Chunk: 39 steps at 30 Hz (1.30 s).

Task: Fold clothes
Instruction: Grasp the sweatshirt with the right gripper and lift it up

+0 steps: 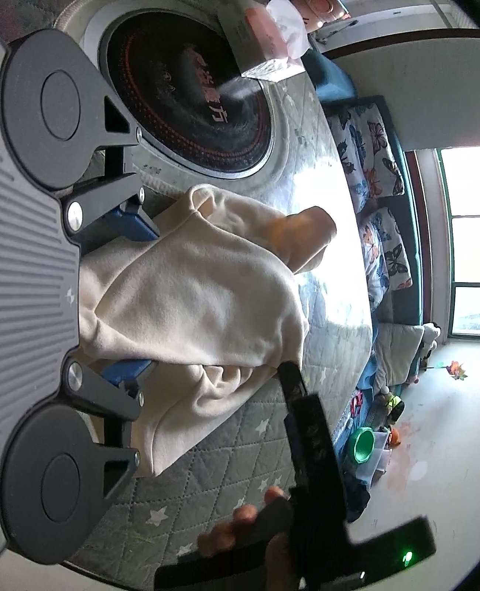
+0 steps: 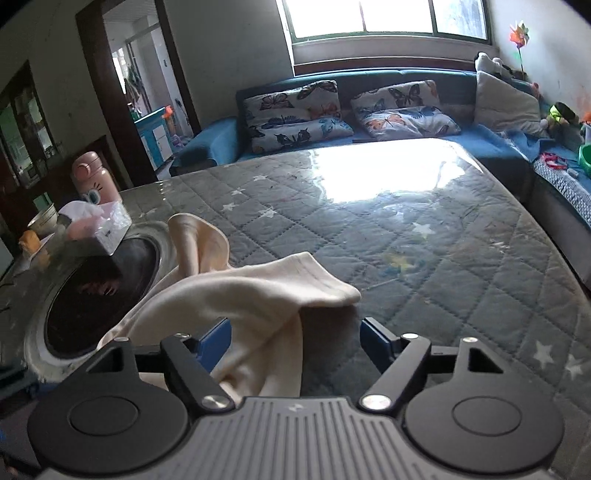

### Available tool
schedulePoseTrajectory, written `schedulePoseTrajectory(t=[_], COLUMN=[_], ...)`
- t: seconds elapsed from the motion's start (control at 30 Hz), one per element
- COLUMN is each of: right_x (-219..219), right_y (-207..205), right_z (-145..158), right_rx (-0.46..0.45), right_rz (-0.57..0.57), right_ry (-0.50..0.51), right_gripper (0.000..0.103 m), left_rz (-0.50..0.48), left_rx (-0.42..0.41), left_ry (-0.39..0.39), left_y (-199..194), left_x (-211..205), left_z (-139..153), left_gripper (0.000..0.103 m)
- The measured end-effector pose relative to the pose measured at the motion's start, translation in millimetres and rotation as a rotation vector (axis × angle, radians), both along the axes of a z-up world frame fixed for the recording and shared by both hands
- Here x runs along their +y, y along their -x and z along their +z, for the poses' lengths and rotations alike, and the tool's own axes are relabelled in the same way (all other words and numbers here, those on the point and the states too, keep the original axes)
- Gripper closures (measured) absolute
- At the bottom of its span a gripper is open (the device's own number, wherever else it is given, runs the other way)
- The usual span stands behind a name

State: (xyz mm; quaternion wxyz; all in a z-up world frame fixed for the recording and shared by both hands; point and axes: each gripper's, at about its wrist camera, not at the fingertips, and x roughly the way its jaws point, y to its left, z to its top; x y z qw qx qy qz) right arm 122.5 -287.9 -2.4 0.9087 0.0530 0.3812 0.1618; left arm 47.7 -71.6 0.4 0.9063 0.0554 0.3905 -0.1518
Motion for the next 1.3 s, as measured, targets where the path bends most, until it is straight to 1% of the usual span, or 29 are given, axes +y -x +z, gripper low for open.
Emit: schedulePoseTrajectory(t=[0.07, 0.17, 0.2, 0.27, 0.3, 0.33, 0.37, 0.4, 0.47, 0.5, 0.6, 0.67, 0.77, 0.83, 0.87, 0.93, 1.0, 1.07, 1.17, 1.23, 1.3], right_x=[1, -1, -2, -7, -9, -13, -16, -17, -18, -17, -12, -8, 1, 12, 18, 33, 49, 68, 93, 100, 100], right_y=[-8, -19, -21, -28, -31, -34, -37, -39, -41, -41, -38, -33, -26, -20, -17, -13, -8, -2, 8, 15, 16], right_z=[-4, -8, -9, -13, -15, -18, -20, -21, -21, -21, -13, -3, 14, 27, 33, 45, 56, 66, 79, 91, 93], right_rx=[0.019, 0.049, 0.053, 0.078, 0.09, 0.105, 0.113, 0.112, 0.101, 0.097, 0.052, 0.019, 0.004, -0.011, -0.016, -0.016, -0.016, -0.019, -0.026, -0.078, -0.11], right_rz=[0.005, -0.013, -0.021, -0.046, -0.058, -0.076, -0.093, -0.104, -0.113, -0.11, -0.106, -0.085, -0.021, 0.027, 0.055, 0.119, 0.183, 0.249, 0.318, 0.309, 0.256], right_ry=[-0.035, -0.094, -0.107, -0.166, -0.193, -0.228, -0.254, -0.269, -0.276, -0.273, -0.239, -0.237, -0.276, -0.283, -0.293, -0.328, -0.359, -0.377, -0.401, -0.356, -0.243], right_gripper=[0.037, 0.039, 0.041, 0.045, 0.051, 0.055, 0.06, 0.071, 0.08, 0.087, 0.096, 0.096, 0.097, 0.097, 0.098, 0.098, 0.098, 0.099, 0.099, 0.099, 0.091], left_rz=[-0.004, -0.012, -0.014, -0.013, -0.011, -0.01, -0.009, -0.008, -0.005, -0.003, 0.003, 0.008, 0.017, 0.028, 0.033, 0.044, 0.056, 0.074, 0.103, 0.12, 0.127], left_rx=[0.001, -0.007, -0.009, -0.01, -0.01, -0.01, -0.011, -0.011, -0.011, -0.012, -0.016, -0.02, -0.025, -0.029, -0.031, -0.042, -0.054, -0.063, -0.067, -0.069, -0.064], left_ry=[0.002, 0.001, 0.001, 0.001, 0.003, 0.004, 0.005, 0.004, 0.005, 0.005, 0.007, 0.009, 0.015, 0.021, 0.025, 0.038, 0.056, 0.072, 0.085, 0.086, 0.084], left_y=[-1, -2, -2, -3, -3, -3, -3, -3, -3, -3, -3, -4, -4, -3, -3, -1, 1, 2, 2, 4, 5], left_x=[0, 0, 0, 1, 1, 2, 2, 2, 3, 4, 5, 6, 9, 12, 13, 18, 23, 30, 41, 49, 54], left_z=[0, 0, 0, 1, 1, 2, 2, 2, 3, 3, 4, 6, 8, 9, 9, 12, 15, 18, 21, 21, 19], left_gripper=[0.034, 0.033, 0.033, 0.033, 0.033, 0.033, 0.032, 0.032, 0.031, 0.031, 0.028, 0.027, 0.024, 0.021, 0.018, 0.017, 0.013, 0.011, 0.011, 0.011, 0.011])
